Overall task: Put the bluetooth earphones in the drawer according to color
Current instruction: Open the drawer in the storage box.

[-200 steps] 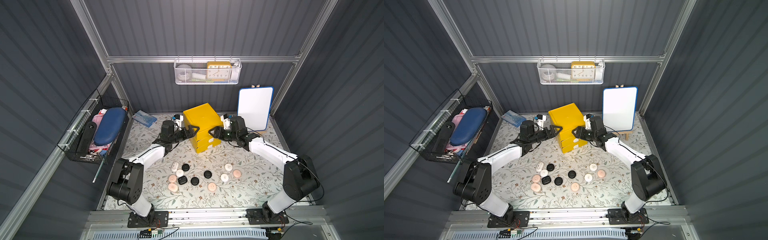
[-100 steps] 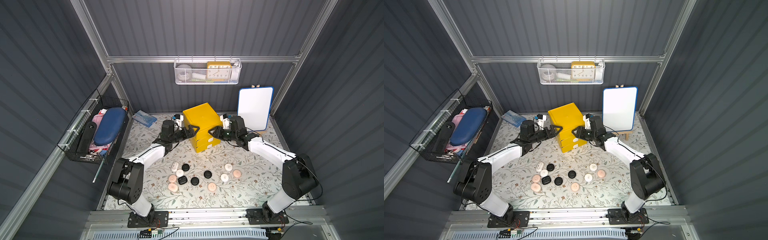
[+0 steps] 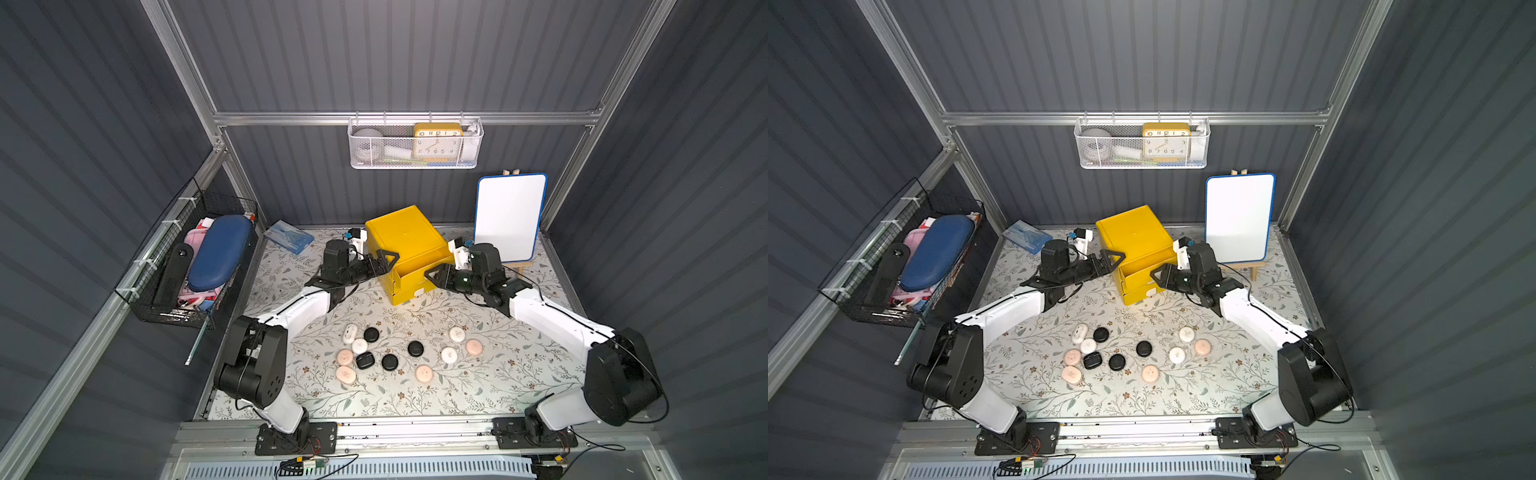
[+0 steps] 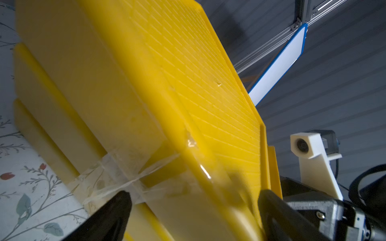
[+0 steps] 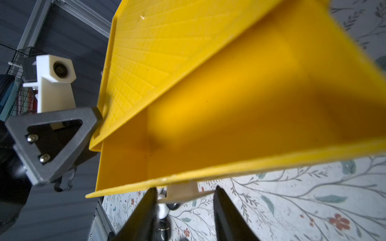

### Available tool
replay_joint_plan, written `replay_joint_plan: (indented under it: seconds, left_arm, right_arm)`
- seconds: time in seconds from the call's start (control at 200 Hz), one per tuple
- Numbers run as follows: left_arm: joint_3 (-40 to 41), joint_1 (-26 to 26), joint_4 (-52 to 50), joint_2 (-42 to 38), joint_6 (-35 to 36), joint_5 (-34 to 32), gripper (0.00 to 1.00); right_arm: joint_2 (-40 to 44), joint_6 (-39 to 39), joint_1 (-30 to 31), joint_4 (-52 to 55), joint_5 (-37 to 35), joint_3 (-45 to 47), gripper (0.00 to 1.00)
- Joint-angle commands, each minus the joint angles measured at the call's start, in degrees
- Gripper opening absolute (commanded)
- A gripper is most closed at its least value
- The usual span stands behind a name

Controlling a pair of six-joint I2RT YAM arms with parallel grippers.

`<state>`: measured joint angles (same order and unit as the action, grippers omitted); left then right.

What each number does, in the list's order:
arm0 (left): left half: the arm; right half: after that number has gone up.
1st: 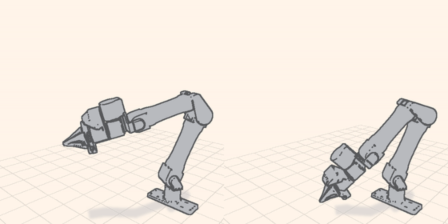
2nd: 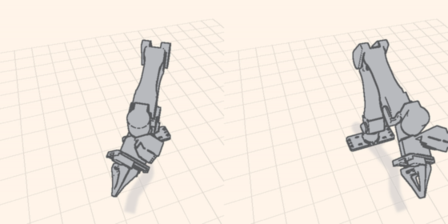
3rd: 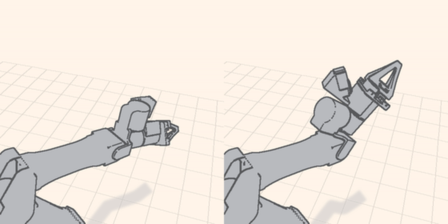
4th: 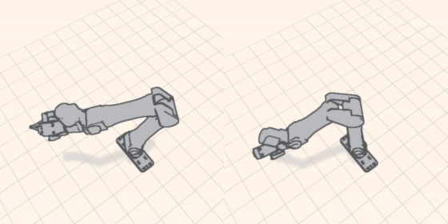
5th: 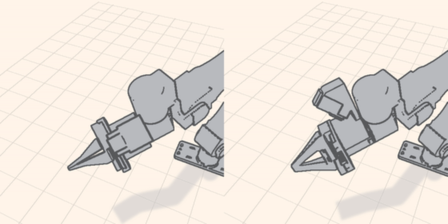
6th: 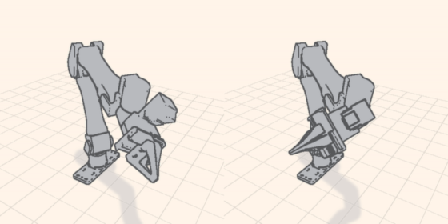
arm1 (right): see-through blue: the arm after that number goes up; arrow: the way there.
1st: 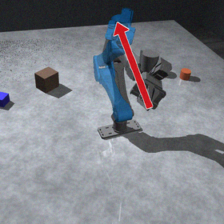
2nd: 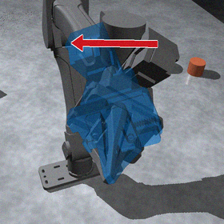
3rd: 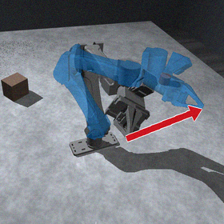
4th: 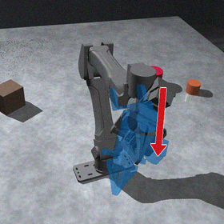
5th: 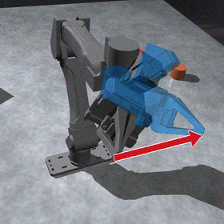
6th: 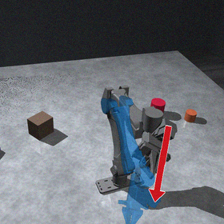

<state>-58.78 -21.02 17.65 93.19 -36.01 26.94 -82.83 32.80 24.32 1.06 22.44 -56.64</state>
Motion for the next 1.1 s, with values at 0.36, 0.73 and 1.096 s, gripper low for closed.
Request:
replay_joint_plan:
  seconds: [0.36,0.73,1.096]
  left_arm:
    - [0.26,0.89,-5.26,0.42,2.13,-3.33,0.99]
    - [-0.60,1.06,-5.78,1.09,2.35,-3.38,0.99]
    - [-4.64,1.06,-10.27,4.16,4.63,-6.47,0.99]
  right_arm:
    - [16.76,-1.69,-0.15,5.88,-1.22,13.69,0.36]
    - [11.64,-0.66,-0.20,6.24,-3.45,5.53,0.70]
    - [6.49,5.40,4.48,19.63,-23.25,-7.80,0.99]
